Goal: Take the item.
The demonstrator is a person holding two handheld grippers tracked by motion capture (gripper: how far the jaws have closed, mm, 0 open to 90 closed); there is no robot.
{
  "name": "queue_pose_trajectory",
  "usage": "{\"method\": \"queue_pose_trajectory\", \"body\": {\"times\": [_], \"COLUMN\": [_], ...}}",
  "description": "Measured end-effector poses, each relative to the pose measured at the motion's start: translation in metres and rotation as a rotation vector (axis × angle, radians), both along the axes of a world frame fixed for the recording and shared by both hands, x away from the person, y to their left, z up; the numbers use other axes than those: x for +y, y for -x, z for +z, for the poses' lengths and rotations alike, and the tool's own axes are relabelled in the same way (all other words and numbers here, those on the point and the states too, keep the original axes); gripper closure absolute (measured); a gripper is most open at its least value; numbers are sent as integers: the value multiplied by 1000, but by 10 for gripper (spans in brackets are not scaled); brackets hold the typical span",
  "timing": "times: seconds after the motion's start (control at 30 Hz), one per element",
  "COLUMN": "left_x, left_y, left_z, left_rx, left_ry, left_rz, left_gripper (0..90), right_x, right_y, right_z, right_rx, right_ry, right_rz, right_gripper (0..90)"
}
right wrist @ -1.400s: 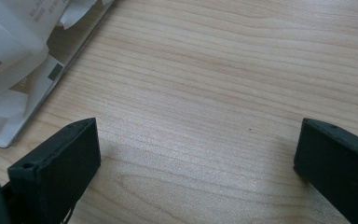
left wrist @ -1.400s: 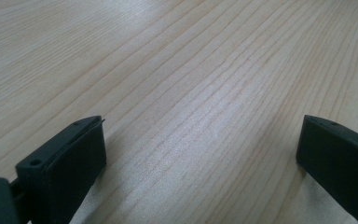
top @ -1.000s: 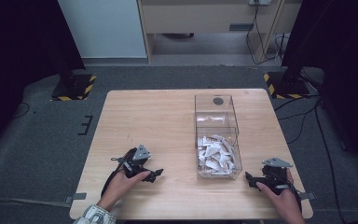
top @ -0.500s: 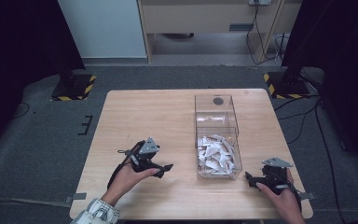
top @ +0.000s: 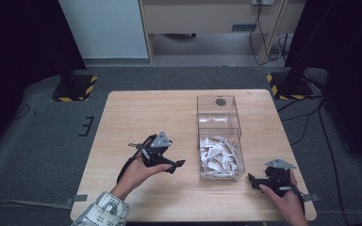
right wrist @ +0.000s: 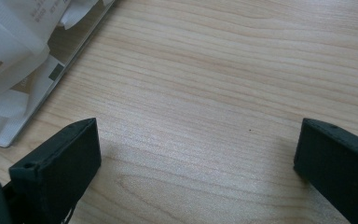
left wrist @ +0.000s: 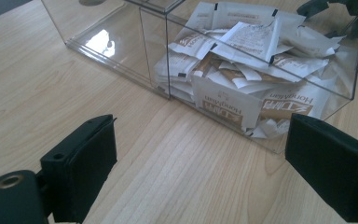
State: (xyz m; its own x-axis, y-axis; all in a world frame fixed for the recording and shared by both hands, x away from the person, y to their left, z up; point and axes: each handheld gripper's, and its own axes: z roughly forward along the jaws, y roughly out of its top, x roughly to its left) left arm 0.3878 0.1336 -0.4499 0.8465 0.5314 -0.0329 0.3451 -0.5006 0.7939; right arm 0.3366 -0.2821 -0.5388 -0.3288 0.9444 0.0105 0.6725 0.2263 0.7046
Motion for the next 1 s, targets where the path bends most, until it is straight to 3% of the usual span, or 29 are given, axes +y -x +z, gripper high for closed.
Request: {"method": "queue_pose_trajectory", "body": {"times": [0.43,1.0], "left_x": [-9,-25], "left_y": [-7,-15], "left_z": [9,20], "left_rx": [-26,-33], "left_ry": [-33,-12], "left_rz": [-8,-22], "left_gripper": [94,122], "right_x": [0,0], "right_y": [0,0], "right_z": [0,0], "right_rx": [2,2], "right_ry": [1,1], "right_rz": [1,1], "right_gripper": [8,8]}}
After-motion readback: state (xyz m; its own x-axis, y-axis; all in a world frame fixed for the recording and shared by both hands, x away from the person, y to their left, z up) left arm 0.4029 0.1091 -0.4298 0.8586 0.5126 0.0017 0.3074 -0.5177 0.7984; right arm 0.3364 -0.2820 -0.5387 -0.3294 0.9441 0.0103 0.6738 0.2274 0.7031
